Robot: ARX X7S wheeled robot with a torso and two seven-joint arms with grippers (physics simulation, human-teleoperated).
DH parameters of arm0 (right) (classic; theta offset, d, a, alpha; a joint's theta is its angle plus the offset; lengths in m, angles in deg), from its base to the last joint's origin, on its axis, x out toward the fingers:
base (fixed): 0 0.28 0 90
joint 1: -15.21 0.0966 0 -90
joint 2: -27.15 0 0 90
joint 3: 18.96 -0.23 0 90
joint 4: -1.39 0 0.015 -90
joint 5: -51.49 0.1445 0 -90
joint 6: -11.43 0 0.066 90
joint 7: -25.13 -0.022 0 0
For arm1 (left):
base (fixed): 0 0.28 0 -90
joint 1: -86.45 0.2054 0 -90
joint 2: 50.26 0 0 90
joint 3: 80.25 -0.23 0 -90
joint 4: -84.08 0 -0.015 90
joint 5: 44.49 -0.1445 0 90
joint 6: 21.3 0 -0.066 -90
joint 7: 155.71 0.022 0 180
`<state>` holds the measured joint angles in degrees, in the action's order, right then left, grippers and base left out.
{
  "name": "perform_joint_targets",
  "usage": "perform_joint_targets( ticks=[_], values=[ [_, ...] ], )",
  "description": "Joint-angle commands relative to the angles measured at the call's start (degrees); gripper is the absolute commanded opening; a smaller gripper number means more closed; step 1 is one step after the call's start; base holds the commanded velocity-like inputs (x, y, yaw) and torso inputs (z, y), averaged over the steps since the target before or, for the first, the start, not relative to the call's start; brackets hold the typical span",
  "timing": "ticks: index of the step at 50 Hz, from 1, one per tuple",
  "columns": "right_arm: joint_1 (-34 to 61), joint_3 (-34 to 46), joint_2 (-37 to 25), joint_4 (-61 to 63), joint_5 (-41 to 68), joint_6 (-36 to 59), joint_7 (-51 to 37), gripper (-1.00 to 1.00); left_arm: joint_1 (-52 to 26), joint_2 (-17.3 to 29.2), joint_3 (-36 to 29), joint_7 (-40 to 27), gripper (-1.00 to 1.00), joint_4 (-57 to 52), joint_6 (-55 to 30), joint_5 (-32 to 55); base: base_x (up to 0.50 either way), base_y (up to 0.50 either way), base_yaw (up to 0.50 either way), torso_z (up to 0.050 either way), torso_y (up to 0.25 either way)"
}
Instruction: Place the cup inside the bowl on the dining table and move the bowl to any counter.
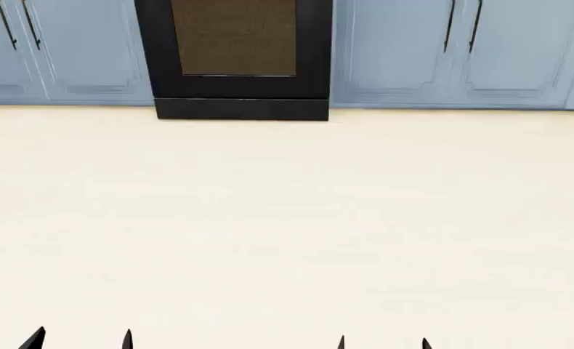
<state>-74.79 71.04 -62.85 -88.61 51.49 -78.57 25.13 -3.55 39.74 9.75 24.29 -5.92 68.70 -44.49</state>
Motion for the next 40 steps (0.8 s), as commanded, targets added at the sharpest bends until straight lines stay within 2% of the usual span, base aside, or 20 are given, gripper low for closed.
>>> perform_joint_targets(
  ticks=[1, 19, 40],
  values=[
    [0.0, 0.8, -0.8, 0.1, 1.4, -0.1, -1.3, 1.00, -0.2, 0.9, -1.1, -1.1, 1.00, 0.2, -0.1, 0.8, 0.00, 0.00, 0.00, 0.000, 0.000],
    [0.0, 4.1, -3.6, 0.8, 3.8, -0.2, -3.4, 1.00, -0.4, 3.5, -4.7, -4.5, 1.00, 0.5, -0.3, 2.8, -0.03, 0.04, 0.00, 0.000, 0.000],
    [-0.1, 5.6, -4.9, 0.4, 5.8, -0.9, -5.0, 1.00, -0.6, 4.8, -6.6, -5.9, 1.00, 0.6, -0.7, 4.1, -0.45, 0.26, 0.00, 0.000, 0.000]
  ],
)
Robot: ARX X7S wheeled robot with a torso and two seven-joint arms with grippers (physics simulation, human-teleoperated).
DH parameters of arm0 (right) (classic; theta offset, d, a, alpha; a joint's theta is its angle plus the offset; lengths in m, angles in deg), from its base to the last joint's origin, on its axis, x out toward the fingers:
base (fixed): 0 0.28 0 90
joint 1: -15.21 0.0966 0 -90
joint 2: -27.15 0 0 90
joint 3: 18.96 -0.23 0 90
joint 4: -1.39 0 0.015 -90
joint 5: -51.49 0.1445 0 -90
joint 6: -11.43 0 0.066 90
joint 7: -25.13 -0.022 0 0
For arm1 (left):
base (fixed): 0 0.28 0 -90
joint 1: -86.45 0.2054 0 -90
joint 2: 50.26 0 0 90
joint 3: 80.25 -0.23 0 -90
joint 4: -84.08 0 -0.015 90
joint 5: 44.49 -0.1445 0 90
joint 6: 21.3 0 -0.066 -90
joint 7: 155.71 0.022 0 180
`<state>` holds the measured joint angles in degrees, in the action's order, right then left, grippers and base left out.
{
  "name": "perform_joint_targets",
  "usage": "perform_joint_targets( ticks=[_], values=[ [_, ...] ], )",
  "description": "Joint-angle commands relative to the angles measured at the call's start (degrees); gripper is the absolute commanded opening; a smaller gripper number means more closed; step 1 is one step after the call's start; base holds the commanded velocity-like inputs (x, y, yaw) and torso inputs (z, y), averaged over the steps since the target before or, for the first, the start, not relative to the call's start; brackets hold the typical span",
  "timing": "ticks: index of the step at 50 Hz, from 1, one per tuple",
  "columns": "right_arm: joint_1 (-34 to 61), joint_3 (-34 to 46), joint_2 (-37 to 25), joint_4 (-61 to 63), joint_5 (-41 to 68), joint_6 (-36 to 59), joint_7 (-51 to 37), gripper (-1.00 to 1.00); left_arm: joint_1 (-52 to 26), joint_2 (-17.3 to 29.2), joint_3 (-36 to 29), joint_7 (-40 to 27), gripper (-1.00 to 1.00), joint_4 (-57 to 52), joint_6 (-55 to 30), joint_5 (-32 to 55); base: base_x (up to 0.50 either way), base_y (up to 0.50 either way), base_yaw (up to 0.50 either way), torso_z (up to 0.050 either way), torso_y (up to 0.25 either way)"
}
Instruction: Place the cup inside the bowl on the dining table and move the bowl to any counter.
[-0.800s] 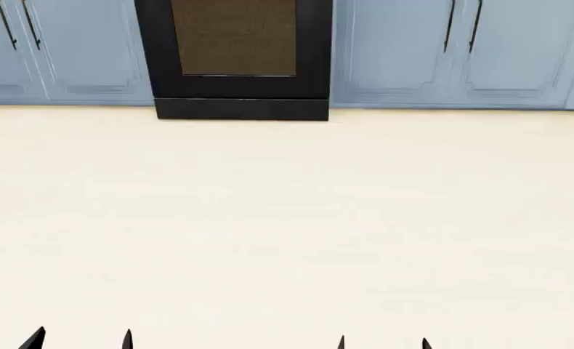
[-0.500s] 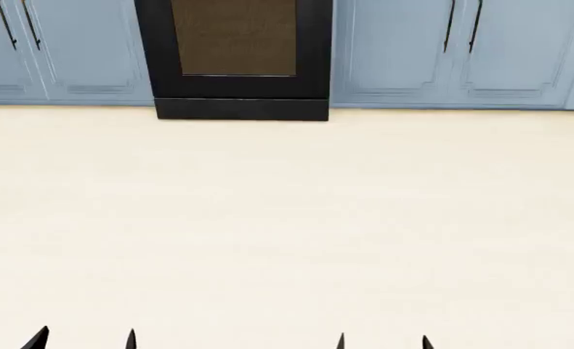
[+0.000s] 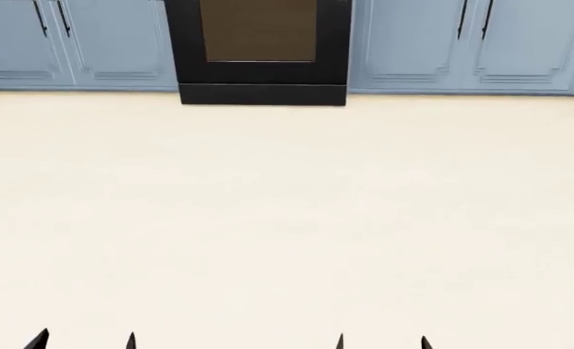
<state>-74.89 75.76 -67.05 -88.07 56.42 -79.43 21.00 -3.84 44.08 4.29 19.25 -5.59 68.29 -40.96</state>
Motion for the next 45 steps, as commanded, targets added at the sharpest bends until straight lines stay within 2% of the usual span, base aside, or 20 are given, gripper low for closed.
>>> perform_joint_targets(
  ticks=[1, 45],
  values=[
    [0.1, 0.9, -0.8, -0.2, 0.9, 0.0, -0.9, 1.00, -0.4, 0.5, -1.3, -1.0, 1.00, 0.4, -0.3, 0.5, -0.50, 0.23, 0.00, 0.000, 0.000],
    [0.5, 4.0, -3.2, -0.3, 2.9, 0.4, -3.7, 1.00, -0.5, 3.1, -3.8, -3.4, 1.00, 0.1, -0.2, 3.2, -0.50, 0.22, 0.00, 0.000, 0.000]
  ],
)
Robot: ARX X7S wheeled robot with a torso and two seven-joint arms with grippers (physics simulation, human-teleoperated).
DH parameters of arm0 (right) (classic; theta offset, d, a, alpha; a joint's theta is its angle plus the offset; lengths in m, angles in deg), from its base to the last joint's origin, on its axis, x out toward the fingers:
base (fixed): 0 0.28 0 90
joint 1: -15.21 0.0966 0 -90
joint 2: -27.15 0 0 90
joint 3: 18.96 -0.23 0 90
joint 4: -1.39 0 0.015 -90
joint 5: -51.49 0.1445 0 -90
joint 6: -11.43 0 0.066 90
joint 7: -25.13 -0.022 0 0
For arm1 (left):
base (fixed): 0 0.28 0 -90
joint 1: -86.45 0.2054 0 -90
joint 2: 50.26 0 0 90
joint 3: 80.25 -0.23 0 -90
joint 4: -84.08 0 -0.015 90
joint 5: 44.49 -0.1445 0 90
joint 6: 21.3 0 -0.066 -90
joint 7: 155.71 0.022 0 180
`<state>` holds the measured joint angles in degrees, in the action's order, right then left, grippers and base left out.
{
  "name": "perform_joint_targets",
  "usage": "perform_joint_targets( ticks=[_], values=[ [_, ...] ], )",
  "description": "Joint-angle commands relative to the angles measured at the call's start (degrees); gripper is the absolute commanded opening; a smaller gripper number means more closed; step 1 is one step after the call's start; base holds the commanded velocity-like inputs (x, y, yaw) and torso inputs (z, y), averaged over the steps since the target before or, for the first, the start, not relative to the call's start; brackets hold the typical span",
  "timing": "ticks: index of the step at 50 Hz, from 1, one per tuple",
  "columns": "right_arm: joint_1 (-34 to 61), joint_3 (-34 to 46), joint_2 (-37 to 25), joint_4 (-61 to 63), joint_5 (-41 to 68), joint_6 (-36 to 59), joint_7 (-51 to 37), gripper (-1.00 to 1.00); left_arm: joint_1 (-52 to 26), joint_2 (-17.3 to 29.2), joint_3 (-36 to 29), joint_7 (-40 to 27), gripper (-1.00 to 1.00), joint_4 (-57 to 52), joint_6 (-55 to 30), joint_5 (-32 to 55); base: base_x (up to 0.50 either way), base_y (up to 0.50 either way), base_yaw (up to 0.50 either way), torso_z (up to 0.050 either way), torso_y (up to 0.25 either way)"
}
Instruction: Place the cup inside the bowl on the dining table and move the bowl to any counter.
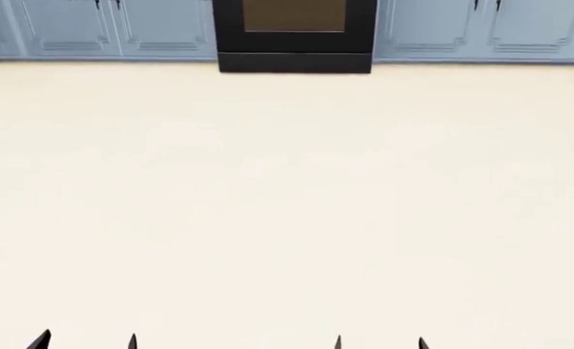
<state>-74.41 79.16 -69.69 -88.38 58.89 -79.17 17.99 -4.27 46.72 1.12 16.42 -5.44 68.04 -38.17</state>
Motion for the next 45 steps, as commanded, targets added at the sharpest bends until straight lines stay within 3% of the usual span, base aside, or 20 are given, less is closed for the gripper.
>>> perform_joint_targets(
  ticks=[1, 45],
  values=[
    [0.1, 0.6, -0.6, 0.0, 0.4, 0.1, -0.7, 1.00, -0.1, 0.5, -0.6, -0.6, 1.00, 0.0, 0.0, 0.5, -0.50, 0.10, 0.00, 0.000, 0.000],
    [0.4, 2.7, -2.1, -0.3, 1.6, 0.2, -2.6, 1.00, -0.2, 2.2, -2.6, -2.2, 1.00, -0.3, 0.0, 2.0, -0.50, 0.00, 0.00, 0.000, 0.000]
  ],
)
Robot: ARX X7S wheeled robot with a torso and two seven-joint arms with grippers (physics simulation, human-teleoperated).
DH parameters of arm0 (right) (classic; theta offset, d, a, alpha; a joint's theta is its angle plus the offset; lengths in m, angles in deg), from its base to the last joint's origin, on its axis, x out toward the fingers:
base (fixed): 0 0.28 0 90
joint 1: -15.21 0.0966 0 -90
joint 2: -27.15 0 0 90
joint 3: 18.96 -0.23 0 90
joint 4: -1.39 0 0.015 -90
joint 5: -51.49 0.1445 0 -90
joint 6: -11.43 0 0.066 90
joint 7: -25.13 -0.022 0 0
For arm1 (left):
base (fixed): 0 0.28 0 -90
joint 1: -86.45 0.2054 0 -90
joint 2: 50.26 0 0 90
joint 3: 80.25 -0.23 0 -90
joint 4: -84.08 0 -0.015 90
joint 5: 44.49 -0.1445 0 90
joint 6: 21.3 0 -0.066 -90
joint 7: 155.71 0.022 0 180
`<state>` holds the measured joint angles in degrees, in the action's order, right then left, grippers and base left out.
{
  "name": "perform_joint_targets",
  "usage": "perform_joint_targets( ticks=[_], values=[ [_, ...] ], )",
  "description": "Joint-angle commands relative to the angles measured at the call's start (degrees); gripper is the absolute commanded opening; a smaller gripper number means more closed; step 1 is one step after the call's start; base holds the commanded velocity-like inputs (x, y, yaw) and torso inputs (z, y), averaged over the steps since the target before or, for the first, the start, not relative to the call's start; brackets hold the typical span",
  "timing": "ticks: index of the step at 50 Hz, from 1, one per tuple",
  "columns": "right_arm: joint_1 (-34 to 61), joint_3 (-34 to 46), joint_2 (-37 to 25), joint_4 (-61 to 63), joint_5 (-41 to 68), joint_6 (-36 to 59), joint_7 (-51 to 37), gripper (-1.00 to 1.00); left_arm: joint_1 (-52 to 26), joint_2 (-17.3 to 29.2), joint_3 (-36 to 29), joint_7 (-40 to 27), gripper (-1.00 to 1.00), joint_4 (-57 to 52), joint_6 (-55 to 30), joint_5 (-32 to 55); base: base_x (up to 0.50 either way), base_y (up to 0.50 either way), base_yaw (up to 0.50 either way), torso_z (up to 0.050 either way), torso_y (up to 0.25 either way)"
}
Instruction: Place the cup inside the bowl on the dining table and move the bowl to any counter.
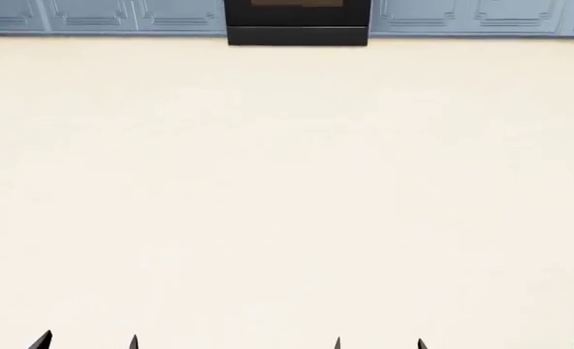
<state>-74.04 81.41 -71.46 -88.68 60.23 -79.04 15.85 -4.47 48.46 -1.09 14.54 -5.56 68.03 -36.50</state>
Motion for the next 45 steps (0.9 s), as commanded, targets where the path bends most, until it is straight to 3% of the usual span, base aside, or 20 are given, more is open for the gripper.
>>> perform_joint_targets(
  ticks=[1, 45],
  values=[
    [0.1, 0.4, -0.4, 0.0, 0.3, 0.0, -0.5, 1.00, 0.0, 0.5, -0.4, -0.4, 1.00, -0.1, 0.0, 0.4, -0.50, 0.00, 0.00, 0.000, 0.000],
    [0.5, 1.7, -1.3, -0.4, 2.0, 0.4, -2.1, 1.00, -0.4, 1.6, -1.6, -1.6, 1.00, 0.5, 0.4, 1.8, -0.50, 0.00, 0.00, 0.000, 0.000]
  ],
)
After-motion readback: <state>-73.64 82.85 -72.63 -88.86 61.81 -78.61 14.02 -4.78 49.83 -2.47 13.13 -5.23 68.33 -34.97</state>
